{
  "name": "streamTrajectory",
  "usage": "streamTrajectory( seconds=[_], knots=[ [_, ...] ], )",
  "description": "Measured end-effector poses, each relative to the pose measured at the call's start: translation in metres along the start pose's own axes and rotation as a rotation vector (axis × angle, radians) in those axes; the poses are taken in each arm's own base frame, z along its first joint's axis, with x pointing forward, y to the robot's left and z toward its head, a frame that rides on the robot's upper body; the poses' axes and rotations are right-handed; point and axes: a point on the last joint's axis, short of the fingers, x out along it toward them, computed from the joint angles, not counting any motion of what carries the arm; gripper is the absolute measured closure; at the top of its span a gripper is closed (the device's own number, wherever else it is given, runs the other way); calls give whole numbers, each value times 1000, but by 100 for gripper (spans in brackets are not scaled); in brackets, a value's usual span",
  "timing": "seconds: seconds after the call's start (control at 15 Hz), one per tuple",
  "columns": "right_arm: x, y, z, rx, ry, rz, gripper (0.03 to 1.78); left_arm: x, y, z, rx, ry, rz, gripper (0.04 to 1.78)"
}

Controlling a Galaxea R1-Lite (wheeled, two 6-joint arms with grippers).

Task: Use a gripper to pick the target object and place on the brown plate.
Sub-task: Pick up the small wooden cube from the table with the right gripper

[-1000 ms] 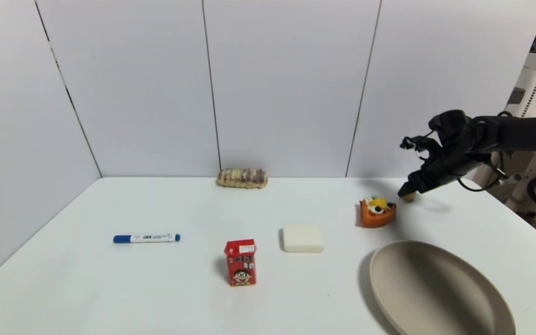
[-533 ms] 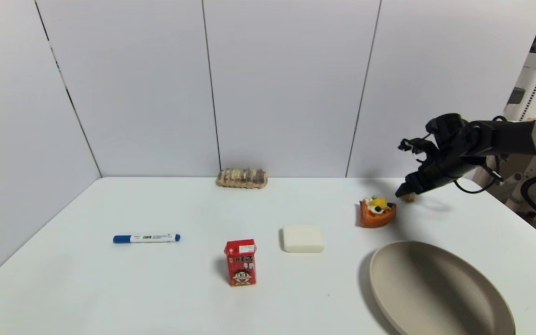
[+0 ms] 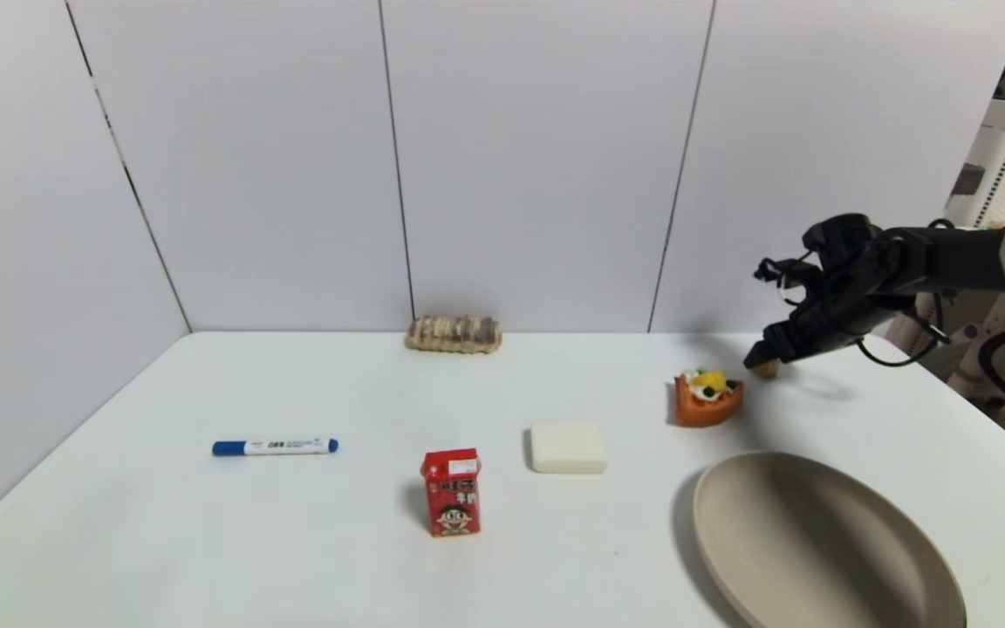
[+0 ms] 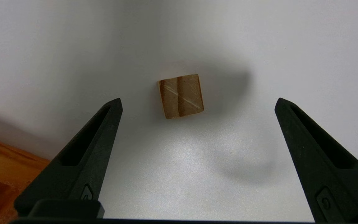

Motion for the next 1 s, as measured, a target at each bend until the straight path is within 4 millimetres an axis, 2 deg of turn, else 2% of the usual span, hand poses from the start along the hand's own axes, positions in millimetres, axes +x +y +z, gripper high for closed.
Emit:
streamTrajectory(
  seconds=[0.4,0.67,0.87,0.93,1.0],
  knots=[
    [9,0,0,1,-13,-5,12,0,0,0,0,0,0,13],
    [13,0,0,-1,-17,-6,76,0,0,0,0,0,0,13],
    [15,0,-1,-1,-12,-3,107,0,0,0,0,0,0,13],
    [15,0,-1,-1,-11,-2,146,0,0,0,0,0,0,13],
    [15,0,-1,0,-10,-2,147,0,0,0,0,0,0,13]
  ],
)
